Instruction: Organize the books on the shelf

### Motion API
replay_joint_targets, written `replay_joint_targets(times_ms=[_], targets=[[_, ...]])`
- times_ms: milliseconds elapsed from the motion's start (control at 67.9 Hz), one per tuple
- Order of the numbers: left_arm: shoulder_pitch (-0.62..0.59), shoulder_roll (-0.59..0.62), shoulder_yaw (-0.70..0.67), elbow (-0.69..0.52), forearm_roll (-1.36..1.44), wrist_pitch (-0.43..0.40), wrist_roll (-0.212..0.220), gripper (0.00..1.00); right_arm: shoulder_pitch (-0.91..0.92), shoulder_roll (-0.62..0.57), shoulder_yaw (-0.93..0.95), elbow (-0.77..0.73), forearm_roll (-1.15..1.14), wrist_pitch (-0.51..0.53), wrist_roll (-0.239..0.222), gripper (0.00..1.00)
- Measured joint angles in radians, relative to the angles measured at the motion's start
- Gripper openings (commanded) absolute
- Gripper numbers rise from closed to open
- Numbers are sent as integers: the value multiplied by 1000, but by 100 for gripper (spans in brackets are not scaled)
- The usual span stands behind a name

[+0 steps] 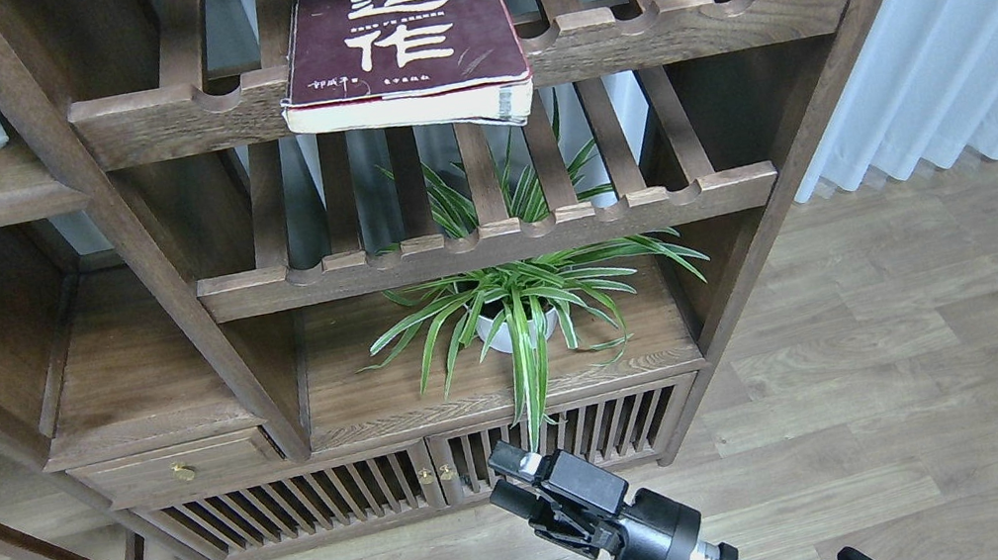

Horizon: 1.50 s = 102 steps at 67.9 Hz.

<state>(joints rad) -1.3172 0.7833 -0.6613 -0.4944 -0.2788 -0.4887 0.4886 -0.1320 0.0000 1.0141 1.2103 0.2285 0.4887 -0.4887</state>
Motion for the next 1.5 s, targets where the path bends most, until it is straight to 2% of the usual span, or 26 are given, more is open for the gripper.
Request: replay_joint_targets(times_ms=[221,457,663,678,840,1016,1149,1385,1429,1503], targets=[[-6,29,0,-130,7,0,0,100,0,0,-5,0,0,0,0,100],[-1,123,21,-287,30,0,0,100,0,0,-6,0,0,0,0,100],[5,251,127,-374,36,0,0,100,0,0,-5,0,0,0,0,100],[6,293,155,-408,37,0,0,100,0,0,-5,0,0,0,0,100],[4,422,221,-526,37,0,0,100,0,0,-6,0,1,0,0,100],[6,516,287,-639,37,0,0,100,1,0,-6,0,2,0,0,100],[12,589,403,-732,35,0,0,100,2,0,3,0,2,0,0,100],[20,628,668,-790,27,0,0,100,5,0,10,0,2,0,0,99],[23,626,706,-794,27,0,-21,100,7,0,14,0,2,0,0,99],[39,617,778,-798,27,0,-81,100,13,0,26,0,1,0,0,99]])
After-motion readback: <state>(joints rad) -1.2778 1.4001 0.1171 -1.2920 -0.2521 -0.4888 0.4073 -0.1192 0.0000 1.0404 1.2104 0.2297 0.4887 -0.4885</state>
